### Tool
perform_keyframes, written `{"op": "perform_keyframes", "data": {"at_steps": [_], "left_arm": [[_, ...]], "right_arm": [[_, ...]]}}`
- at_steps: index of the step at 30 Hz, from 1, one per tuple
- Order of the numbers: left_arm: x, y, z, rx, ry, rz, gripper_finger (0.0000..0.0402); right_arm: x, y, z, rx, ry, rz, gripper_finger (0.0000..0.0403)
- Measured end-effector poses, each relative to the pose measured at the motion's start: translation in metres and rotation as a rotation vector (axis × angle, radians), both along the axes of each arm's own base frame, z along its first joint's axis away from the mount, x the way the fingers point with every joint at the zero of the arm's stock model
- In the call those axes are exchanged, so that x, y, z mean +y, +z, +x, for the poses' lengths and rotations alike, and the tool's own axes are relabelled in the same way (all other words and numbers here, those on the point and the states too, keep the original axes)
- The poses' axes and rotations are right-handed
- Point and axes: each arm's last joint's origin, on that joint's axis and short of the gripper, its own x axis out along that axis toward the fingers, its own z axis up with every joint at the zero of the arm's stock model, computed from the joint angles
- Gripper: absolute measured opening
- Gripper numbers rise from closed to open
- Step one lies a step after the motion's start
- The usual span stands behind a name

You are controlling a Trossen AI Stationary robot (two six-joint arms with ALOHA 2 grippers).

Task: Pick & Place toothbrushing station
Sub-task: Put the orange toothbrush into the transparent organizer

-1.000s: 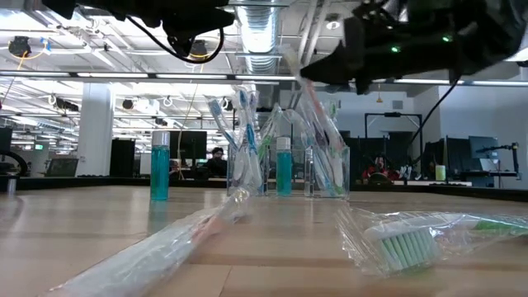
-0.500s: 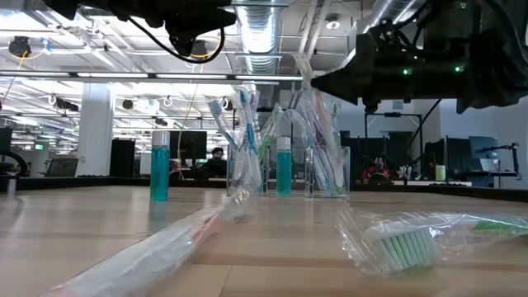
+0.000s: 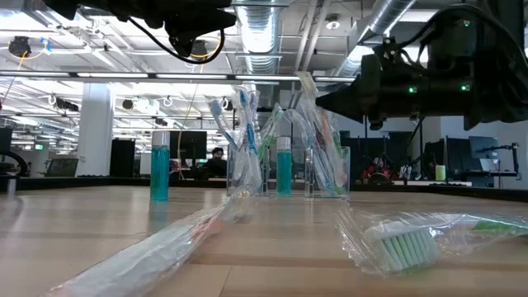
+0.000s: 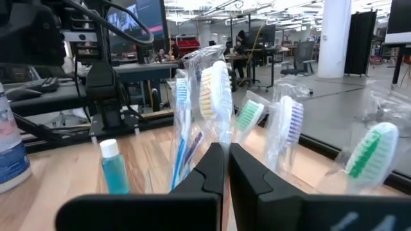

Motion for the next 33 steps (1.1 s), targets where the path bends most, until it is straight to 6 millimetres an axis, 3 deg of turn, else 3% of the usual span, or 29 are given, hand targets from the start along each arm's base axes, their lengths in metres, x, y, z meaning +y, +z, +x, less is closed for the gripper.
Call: {"op": "perform_keyframes", "data": {"at_steps": [10,21,33], "left_arm": [[0.0000,0.0003,0.0000,-0.003,0.000,0.000,0.0138],[0.0000,0.0005,0.0001,-0.005,0.000,-0.001,0.0137],[-0.0001,0.0019,0.0003,-0.020,0.000,-0.006,0.0138]], "right_arm": [[-0.0024,-0.0002,-0.0003,0.001,-0.004,0.001,0.0002],[-0.0024,-0.0032,-0.0001,0.036,-0.003,-0.011,0.0053],[-0.0029,-0.0045,-0.0089,0.045,-0.005,-0.033,0.0061]]}}
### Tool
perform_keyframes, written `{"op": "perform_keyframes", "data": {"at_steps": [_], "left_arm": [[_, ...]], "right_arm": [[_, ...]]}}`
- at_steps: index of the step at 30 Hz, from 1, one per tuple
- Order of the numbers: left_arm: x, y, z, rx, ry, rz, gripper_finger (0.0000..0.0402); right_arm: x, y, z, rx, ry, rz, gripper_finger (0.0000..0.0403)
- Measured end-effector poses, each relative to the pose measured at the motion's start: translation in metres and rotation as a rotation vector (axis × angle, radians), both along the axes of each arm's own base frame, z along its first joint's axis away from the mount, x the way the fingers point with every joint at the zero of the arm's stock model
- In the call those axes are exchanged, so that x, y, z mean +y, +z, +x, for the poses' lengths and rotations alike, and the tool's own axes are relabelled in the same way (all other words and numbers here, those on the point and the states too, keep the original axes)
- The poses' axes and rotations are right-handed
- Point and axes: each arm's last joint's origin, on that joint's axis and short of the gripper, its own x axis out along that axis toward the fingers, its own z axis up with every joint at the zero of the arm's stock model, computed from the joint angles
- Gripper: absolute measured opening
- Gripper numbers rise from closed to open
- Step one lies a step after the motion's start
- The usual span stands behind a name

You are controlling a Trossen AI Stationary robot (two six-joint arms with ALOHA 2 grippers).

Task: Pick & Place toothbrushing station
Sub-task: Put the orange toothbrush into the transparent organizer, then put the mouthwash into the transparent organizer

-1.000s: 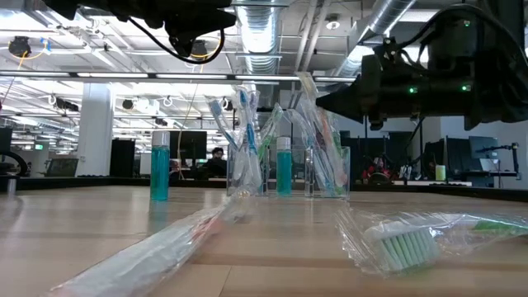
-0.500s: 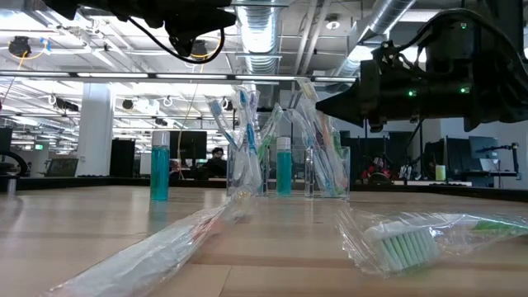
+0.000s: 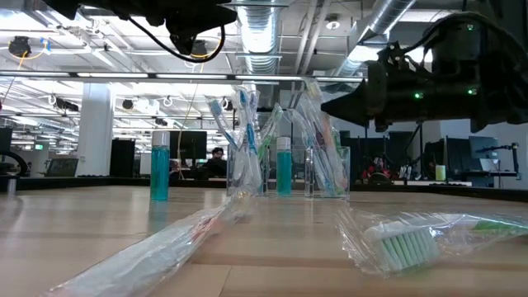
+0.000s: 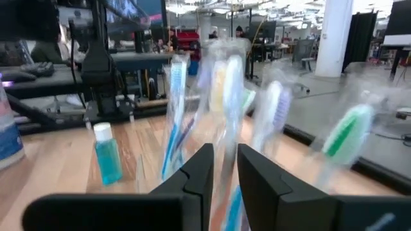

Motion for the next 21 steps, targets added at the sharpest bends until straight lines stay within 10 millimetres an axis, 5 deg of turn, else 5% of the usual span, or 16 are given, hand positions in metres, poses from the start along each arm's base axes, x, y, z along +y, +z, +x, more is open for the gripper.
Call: {"op": "perform_keyframes", "data": {"at_steps": [21], "left_arm": [[0.000,0.001,0.000,-0.014,0.000,-0.004,0.0138]], "right_arm": [[0.006,0.017,-0.009,-0.018,0.032,-0.023,0.0062]]}}
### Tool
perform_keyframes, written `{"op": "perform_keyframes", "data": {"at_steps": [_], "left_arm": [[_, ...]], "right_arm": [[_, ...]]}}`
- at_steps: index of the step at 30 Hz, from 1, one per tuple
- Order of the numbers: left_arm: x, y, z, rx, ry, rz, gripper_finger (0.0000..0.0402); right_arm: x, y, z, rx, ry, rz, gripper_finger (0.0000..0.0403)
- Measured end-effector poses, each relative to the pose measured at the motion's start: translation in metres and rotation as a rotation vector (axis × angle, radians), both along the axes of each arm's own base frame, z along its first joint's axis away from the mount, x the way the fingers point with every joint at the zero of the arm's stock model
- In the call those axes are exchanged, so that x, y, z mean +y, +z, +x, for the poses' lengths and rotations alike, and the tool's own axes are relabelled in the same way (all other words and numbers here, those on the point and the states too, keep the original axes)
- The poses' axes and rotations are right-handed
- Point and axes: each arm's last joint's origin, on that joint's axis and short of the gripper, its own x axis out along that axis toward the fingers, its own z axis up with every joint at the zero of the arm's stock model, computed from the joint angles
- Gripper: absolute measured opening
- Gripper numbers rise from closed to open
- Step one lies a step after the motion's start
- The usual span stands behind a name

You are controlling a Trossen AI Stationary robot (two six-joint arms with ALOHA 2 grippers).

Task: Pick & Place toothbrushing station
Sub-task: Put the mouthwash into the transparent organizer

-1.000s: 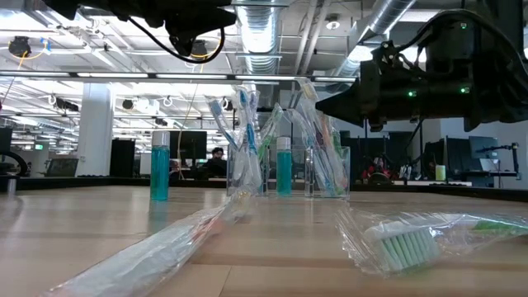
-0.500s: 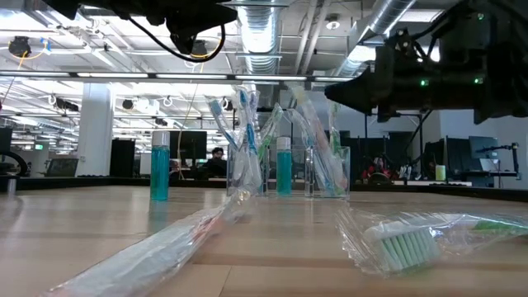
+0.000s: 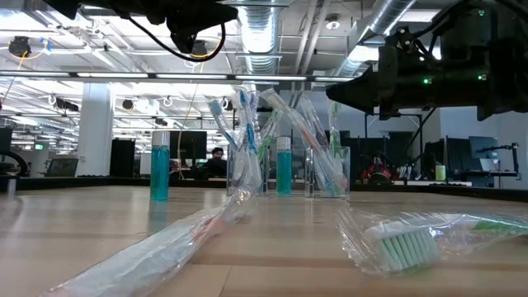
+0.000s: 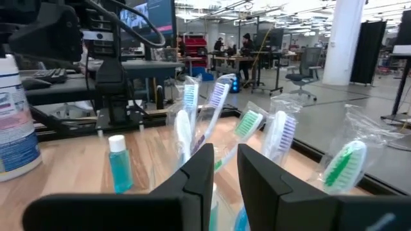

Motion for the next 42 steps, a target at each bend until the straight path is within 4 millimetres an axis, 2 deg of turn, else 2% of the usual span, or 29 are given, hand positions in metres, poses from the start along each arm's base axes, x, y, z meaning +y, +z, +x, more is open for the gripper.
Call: {"op": "perform_keyframes", "data": {"at_steps": [4,9,14,23,28,36,42], "left_arm": [[0.001,-0.006,-0.002,0.070,0.011,0.023,0.0138],[0.006,-0.017,-0.009,0.204,0.115,0.094,0.0138],[0.010,-0.026,-0.012,0.269,0.173,0.133,0.0138],[0.028,-0.057,-0.031,0.351,0.243,0.134,0.0138],[0.036,-0.062,-0.044,0.306,0.273,0.094,0.0138],[0.039,-0.083,-0.066,0.244,0.234,-0.006,0.0138],[0.041,-0.091,-0.073,0.185,0.230,-0.023,0.0138]], "right_arm": [[0.001,0.000,0.000,0.003,0.040,-0.003,0.0062],[0.001,-0.001,0.001,0.011,0.047,-0.004,0.0062],[0.001,-0.001,0.001,0.016,0.047,-0.005,0.0062],[0.001,-0.001,0.001,0.016,0.048,-0.004,0.0062],[0.001,-0.001,0.001,0.015,0.048,-0.004,0.0062],[0.001,-0.001,0.001,0.016,0.048,-0.004,0.0062],[0.001,-0.001,0.001,0.015,0.048,-0.005,0.0062]]}}
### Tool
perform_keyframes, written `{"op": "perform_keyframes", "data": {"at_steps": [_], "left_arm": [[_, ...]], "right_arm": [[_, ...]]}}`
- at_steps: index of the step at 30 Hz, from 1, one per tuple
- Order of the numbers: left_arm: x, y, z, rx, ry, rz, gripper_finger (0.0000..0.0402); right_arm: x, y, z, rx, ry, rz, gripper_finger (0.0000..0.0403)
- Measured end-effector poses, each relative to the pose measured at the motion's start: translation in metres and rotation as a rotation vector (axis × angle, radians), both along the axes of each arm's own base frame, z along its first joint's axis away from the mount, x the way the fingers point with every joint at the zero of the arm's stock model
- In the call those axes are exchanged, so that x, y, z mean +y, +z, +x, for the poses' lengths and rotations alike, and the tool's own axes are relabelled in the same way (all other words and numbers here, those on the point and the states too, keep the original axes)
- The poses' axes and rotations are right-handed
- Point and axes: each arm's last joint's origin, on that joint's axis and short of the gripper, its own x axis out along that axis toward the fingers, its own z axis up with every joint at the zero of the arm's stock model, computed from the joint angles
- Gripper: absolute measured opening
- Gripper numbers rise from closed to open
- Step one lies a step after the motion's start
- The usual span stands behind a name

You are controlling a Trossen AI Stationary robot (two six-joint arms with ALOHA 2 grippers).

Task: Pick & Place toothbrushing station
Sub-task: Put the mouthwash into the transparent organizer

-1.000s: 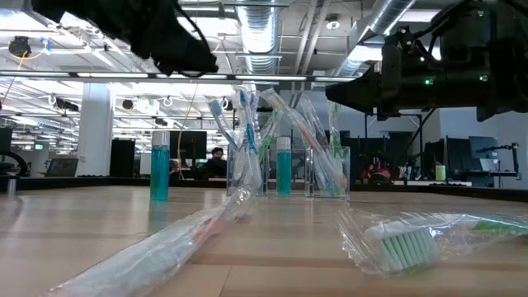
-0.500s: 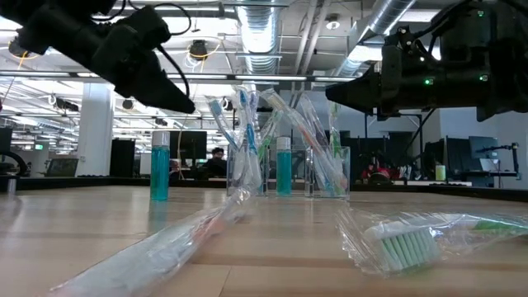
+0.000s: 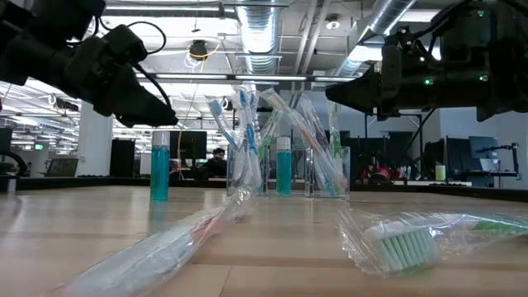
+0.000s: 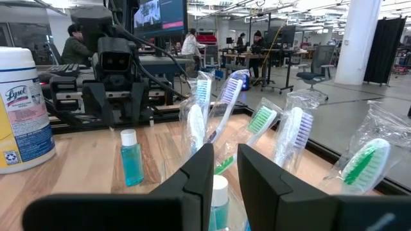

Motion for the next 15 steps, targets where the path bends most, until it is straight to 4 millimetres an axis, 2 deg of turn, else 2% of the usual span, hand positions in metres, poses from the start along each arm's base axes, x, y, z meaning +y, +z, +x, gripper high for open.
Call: {"op": "perform_keyframes", "data": {"at_steps": [15], "left_arm": [[-0.0020,-0.0097,-0.0067,0.023,-0.021,0.002,0.0138]], "right_arm": [[0.0000,0.0000,0.0000,0.000,0.000,0.000,0.0062]]}}
